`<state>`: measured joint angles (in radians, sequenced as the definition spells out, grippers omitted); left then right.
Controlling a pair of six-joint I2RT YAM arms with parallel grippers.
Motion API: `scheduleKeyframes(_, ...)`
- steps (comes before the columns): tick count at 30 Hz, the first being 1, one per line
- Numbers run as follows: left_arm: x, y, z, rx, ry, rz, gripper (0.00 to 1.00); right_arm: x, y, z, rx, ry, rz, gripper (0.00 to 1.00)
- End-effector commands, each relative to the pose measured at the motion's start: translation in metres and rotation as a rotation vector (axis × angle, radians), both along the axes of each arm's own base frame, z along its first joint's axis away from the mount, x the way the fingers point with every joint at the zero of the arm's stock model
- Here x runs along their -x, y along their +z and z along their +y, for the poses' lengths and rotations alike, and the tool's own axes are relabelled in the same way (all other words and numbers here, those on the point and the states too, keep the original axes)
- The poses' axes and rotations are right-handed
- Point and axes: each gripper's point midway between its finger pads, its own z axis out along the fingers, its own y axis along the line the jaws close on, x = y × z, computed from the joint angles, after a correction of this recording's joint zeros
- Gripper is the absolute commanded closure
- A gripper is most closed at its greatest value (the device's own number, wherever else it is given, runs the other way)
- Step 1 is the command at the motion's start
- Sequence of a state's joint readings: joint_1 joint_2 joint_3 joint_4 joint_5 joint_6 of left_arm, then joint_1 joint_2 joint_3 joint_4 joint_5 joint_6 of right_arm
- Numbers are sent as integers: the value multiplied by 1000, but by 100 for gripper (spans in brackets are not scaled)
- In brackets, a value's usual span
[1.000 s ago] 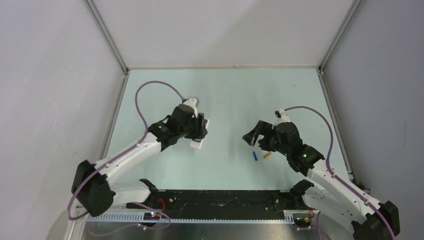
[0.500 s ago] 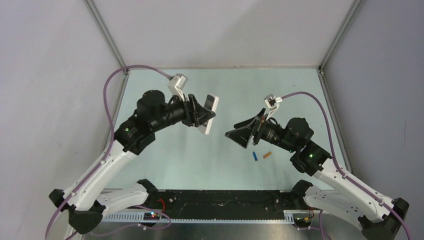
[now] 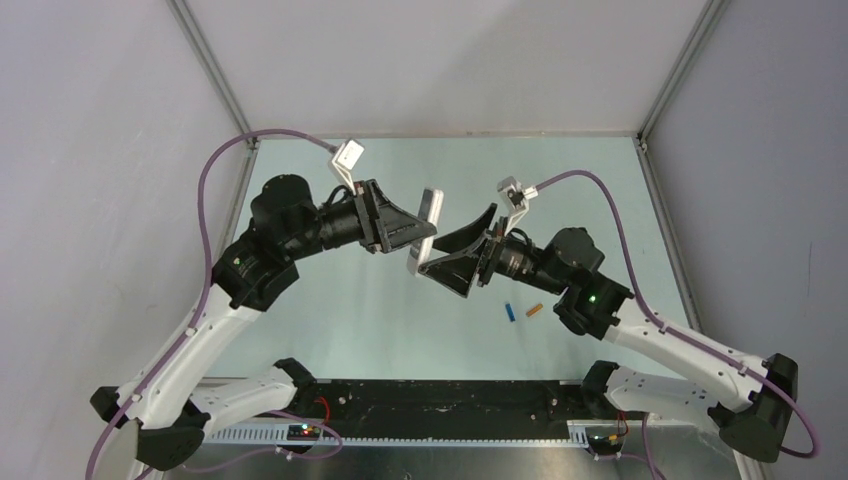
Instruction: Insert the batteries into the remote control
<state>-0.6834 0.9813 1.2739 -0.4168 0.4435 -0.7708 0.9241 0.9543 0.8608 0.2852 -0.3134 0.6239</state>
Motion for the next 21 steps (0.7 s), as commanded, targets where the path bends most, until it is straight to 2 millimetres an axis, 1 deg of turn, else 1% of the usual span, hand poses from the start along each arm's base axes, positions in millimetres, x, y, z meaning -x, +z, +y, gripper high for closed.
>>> scheduleKeyframes(1, 19, 42, -2, 122, -67, -12, 68, 5, 47, 1, -135, 22, -69, 1)
scheduleKeyframes(6, 23, 44, -4, 144, -92, 6, 68, 4, 47, 9, -155, 51, -46, 1)
scheduleKeyframes(8, 23, 44, -4, 150, -97, 6, 68, 8, 50, 13, -178, 86, -34, 1)
scheduleKeyframes(9, 24, 45, -5, 153, -102, 3, 68, 11, 48, 17, -170, 122, -33, 1)
scheduleKeyframes(10, 25, 46, -5, 157, -103, 0, 68, 14, 54, 18, -175, 142, -36, 1)
scheduleKeyframes(11, 25, 46, -5, 158, -104, -1, 68, 17, 50, 23, -157, 173, -31, 1)
scheduleKeyframes(12, 24, 46, -4, 159, -102, -4, 68, 18, 52, 24, -151, 186, -28, 2)
scheduleKeyframes(13, 24, 46, -5, 159, -101, -7, 68, 19, 49, 27, -141, 201, -22, 3)
scheduleKeyframes(18, 21, 42, -2, 155, -80, -24, 68, 19, 45, 30, -129, 211, 7, 18)
scheduleKeyframes(19, 21, 40, -2, 152, -79, -24, 67, 18, 45, 30, -128, 209, 8, 23)
scheduleKeyframes(20, 21, 40, -2, 150, -76, -30, 67, 18, 44, 30, -126, 205, 14, 25)
scheduleKeyframes(21, 21, 39, -2, 148, -76, -31, 67, 18, 44, 31, -124, 203, 17, 31)
